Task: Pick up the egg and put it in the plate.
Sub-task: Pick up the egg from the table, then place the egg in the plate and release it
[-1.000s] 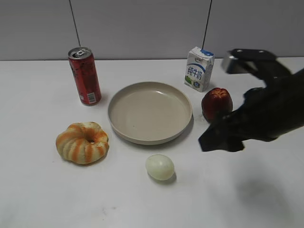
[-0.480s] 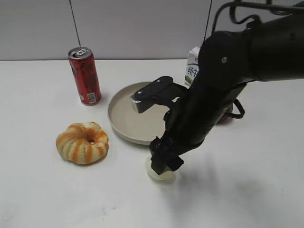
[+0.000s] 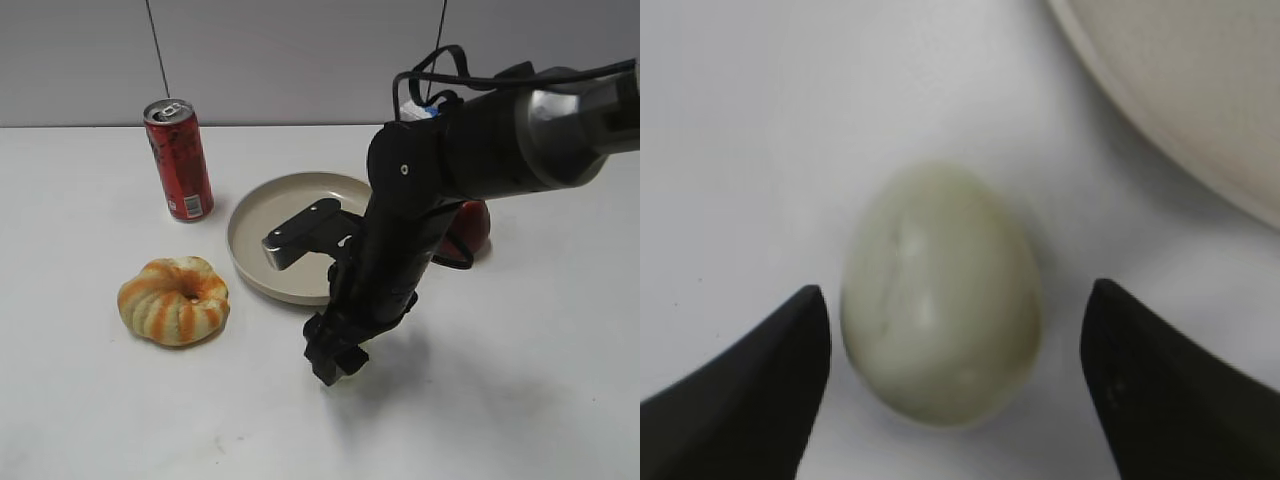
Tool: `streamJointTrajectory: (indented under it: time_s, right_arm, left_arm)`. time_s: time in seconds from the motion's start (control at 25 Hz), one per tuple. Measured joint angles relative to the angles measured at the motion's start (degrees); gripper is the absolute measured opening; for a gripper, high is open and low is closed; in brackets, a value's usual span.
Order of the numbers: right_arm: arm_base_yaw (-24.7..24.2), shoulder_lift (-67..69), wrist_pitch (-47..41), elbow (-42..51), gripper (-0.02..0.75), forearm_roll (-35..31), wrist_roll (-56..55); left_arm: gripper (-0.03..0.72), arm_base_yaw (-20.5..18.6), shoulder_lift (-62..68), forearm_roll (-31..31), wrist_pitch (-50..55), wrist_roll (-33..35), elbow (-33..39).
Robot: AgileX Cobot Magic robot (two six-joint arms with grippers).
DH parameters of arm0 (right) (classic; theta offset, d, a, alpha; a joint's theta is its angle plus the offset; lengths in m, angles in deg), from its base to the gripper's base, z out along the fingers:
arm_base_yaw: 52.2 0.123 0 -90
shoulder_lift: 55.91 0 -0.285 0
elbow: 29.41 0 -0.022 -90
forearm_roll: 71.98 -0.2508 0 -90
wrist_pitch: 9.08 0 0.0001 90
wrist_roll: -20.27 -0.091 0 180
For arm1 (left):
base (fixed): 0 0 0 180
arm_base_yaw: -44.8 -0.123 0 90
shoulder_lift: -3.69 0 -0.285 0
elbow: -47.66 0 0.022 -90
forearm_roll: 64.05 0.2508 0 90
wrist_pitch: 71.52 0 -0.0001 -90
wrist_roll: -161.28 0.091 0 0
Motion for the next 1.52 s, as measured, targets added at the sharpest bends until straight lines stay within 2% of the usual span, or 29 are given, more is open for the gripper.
streamJointTrajectory:
  time_s: [0.2,0.24,0.48,0.76,0.88,1.04,1.32,1.52]
  right_arm:
    - [0.00,0.00,0.46,-0.07,0.443,-0.67,0.00]
    - [0.00,0.00,0.46,-0.07,0.439,-1.11,0.00]
    - [0.00,0.00,-4.25,-2.03,0.438,-2.18,0.00]
    - [0.00,0.06,-15.83,-14.34,0.438,-0.23,-0.07]
    - [0.00,0.06,-15.40,-19.09,0.438,3.90,-2.78]
    - [-0.82,0.14,-10.77,-20.87,0.438,9.66,-6.76]
    - [-4.00,7.24,-6.64,-23.65,0.438,10.37,-7.77]
    - [-4.25,12.72,-5.74,-27.50,0.438,10.44,-9.69]
  left_arm:
    - [0.236,0.00,0.00,0.00,0.00,0.00,0.00]
    - [0.236,0.00,0.00,0.00,0.00,0.00,0.00]
    - [0.236,0.00,0.00,0.00,0.00,0.00,0.00]
    - [0.236,0.00,0.00,0.00,0.00,0.00,0.00]
    - [0.236,0.00,0.00,0.00,0.00,0.00,0.00]
    - [0.236,0.00,0.00,0.00,0.00,0.00,0.00]
    - [0.236,0.00,0.00,0.00,0.00,0.00,0.00]
    - [0.236,0.00,0.00,0.00,0.00,0.00,0.00]
